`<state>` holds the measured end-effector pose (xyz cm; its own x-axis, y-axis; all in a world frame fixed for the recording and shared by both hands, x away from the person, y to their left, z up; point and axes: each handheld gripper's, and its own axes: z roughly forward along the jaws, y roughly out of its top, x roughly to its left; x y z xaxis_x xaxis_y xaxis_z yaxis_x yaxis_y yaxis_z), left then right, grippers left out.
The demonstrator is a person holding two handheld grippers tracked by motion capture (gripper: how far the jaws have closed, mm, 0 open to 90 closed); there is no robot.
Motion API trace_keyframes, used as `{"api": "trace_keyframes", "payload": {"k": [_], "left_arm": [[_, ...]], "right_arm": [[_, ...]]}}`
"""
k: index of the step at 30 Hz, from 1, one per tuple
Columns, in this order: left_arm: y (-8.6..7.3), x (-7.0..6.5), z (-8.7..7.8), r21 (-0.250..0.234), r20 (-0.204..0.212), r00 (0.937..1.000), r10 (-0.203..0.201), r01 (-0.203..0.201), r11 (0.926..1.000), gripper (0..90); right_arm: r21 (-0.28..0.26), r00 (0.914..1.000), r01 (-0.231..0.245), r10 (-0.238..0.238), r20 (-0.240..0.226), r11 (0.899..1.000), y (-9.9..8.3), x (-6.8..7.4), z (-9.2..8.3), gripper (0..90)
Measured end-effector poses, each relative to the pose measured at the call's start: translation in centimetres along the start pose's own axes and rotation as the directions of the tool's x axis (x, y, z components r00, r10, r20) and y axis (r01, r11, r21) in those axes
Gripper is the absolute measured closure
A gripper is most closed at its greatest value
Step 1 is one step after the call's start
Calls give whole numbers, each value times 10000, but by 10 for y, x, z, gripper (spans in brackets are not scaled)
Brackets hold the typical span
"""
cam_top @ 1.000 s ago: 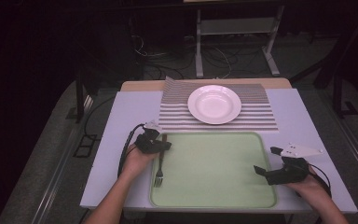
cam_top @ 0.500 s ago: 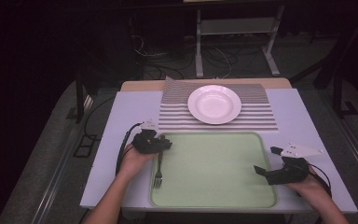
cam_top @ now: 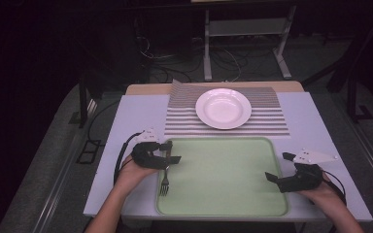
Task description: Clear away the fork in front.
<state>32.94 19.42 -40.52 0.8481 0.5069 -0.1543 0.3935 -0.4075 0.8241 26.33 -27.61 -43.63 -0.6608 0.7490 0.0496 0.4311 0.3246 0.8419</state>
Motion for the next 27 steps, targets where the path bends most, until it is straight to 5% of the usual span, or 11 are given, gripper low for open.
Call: {"api": "trace_keyframes", "payload": {"k": [5, 14, 27], "left_arm": [[-7, -6, -9, -248, -342, 9994, -4, -4, 9997, 147], [-21, -6, -22, -472, -570, 9982, -174, 148, 9988, 10], [-26, -7, -23, -289, -399, 9992, -83, 72, 9996, 0]], "right_arm": [[-82, 10000, 30, -30, -41, 10000, 0, 0, -2, 26], [-313, 9997, 113, -119, -201, 9994, 8, 2, -9, 26], [-574, 9997, 60, -73, -227, 9983, 12, 1, -15, 26]]}}
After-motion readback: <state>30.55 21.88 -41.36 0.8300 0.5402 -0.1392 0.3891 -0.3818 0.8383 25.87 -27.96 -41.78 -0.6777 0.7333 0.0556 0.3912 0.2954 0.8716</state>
